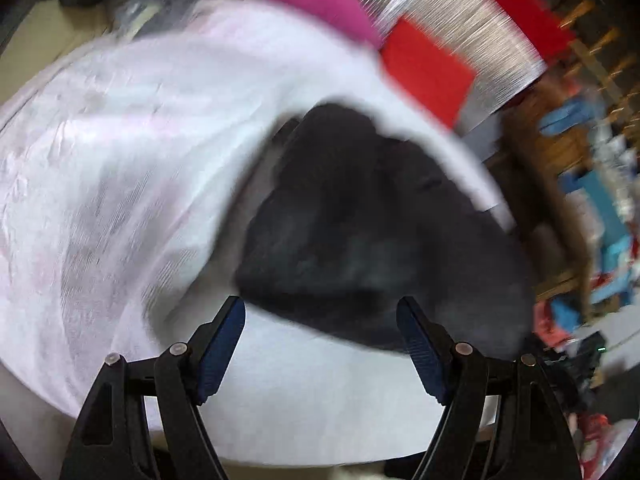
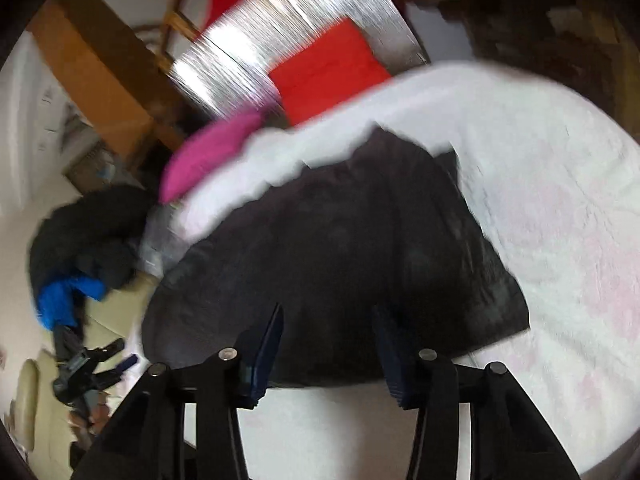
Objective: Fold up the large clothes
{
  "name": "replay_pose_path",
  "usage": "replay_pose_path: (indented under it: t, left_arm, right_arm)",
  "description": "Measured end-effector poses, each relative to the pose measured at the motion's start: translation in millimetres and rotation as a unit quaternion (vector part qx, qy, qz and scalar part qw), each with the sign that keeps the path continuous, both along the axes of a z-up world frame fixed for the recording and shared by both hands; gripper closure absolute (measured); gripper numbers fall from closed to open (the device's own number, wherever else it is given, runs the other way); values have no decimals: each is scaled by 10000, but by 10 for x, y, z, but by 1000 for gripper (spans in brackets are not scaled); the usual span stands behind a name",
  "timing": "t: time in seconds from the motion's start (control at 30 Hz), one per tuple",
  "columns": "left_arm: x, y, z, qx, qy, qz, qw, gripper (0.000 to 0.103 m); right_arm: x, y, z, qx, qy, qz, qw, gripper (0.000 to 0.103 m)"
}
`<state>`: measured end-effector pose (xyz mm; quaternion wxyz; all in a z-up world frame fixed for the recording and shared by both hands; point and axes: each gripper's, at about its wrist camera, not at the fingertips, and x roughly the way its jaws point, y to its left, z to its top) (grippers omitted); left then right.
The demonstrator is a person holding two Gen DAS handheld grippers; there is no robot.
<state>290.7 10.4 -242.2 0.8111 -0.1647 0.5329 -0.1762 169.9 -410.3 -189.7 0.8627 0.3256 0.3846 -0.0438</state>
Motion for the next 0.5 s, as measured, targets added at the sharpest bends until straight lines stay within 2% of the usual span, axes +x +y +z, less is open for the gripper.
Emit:
replay_pose_path:
  t: [0.07,0.13,0.23,0.4,0.5]
  left_arm:
    - [84,15,-184,93,460,62,9989,25]
    - [104,59,-188,-119,537,139,9984,25]
    - [52,114,25,-71,15,191,9998,25]
    - [-4,90,389,-235,-1003,224,9944,25]
    - [69,-74,405,-137,-1079,40,9941,24]
  right_arm:
    - [37,-59,-128,238,249,-47,9994,66]
    - [28,-91,-136,351,305,1,9989,66]
    - [24,-85,-79,268,361,81,9990,67]
    - [11,-107,266,-176,-177,-49,9997,67]
    - [159,-202,350,-455,-229,-305,9982,65]
